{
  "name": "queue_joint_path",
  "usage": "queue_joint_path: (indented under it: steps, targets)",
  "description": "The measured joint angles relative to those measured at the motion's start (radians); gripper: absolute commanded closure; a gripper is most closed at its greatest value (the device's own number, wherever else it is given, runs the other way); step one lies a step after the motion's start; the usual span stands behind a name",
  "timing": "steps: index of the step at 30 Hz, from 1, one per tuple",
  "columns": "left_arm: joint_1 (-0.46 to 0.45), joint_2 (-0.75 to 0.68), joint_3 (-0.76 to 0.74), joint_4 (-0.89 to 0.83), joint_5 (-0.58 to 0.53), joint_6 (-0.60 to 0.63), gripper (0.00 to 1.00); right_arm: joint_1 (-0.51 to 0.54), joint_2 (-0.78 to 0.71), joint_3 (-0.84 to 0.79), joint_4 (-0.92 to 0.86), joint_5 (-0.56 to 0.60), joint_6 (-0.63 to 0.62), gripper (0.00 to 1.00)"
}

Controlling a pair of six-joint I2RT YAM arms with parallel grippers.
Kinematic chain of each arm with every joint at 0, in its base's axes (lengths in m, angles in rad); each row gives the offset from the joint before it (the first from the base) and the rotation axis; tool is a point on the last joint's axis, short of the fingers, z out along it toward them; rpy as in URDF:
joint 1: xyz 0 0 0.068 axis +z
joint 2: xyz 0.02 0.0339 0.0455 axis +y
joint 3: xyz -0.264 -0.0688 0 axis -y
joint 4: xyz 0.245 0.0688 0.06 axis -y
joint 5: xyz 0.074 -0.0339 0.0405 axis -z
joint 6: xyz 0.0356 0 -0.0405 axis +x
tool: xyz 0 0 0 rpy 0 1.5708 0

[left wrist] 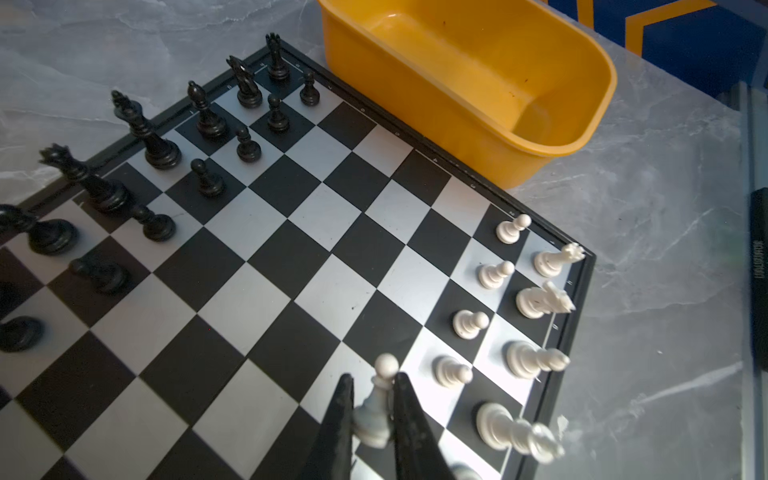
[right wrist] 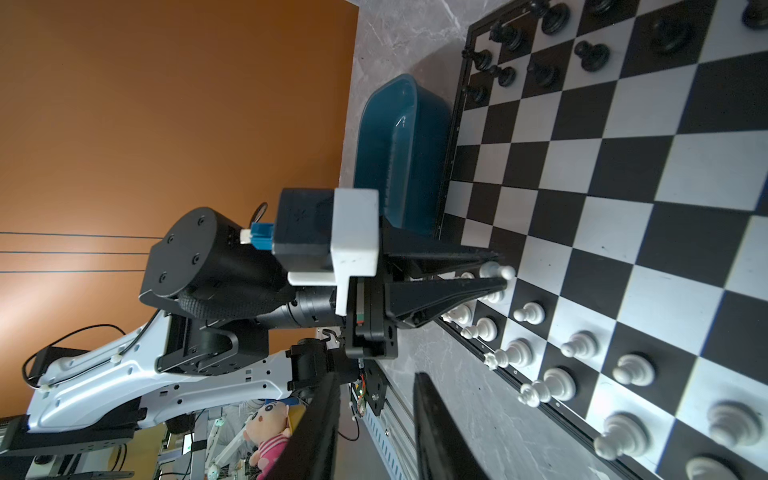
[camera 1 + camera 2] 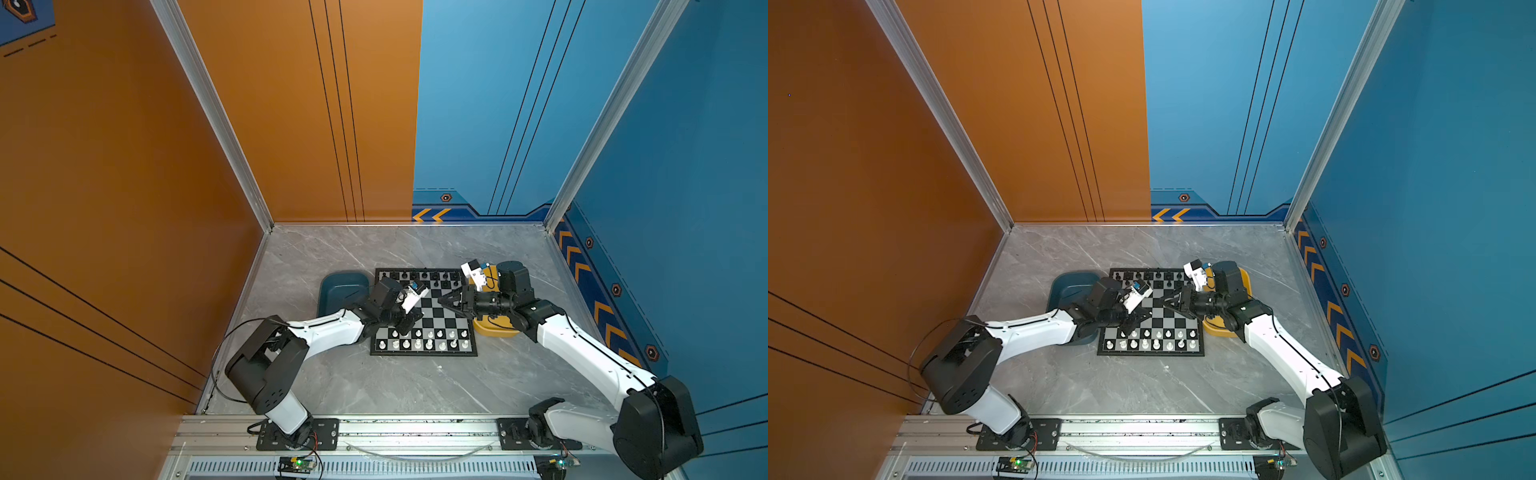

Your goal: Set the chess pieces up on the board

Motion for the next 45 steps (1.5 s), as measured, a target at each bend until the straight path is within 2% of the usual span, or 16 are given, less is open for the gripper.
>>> queue_joint_path:
  steps: [6,10,14,19,21,30,38,45]
  targets:
    - [0.000,0.100,0.074,0.011,-0.005,-0.026,0.76,-0.003,0.000,-0.005,0.000,0.007,-0.006,0.68]
    - [0.000,0.144,0.103,0.014,-0.018,-0.036,0.70,-0.006,0.000,-0.009,-0.001,0.017,-0.010,0.67]
    - [0.000,0.166,0.108,0.014,-0.031,-0.044,0.62,-0.006,0.000,-0.010,-0.007,0.023,-0.013,0.67]
    - [0.000,0.171,0.109,0.015,-0.040,-0.054,0.44,-0.006,0.000,-0.010,-0.007,0.024,-0.013,0.67]
    - [0.000,0.171,0.109,0.015,-0.041,-0.061,0.42,-0.006,0.000,-0.010,-0.007,0.024,-0.013,0.68]
    - [0.010,0.156,0.096,0.070,-0.019,-0.079,0.41,-0.014,0.008,-0.010,-0.034,0.044,-0.041,0.68]
    - [0.063,0.074,0.018,0.192,0.106,-0.143,0.41,-0.041,0.023,-0.010,-0.078,0.125,-0.087,0.66]
    - [0.098,0.061,-0.013,0.282,0.188,-0.203,0.41,-0.040,0.039,-0.011,-0.077,0.183,-0.109,0.65]
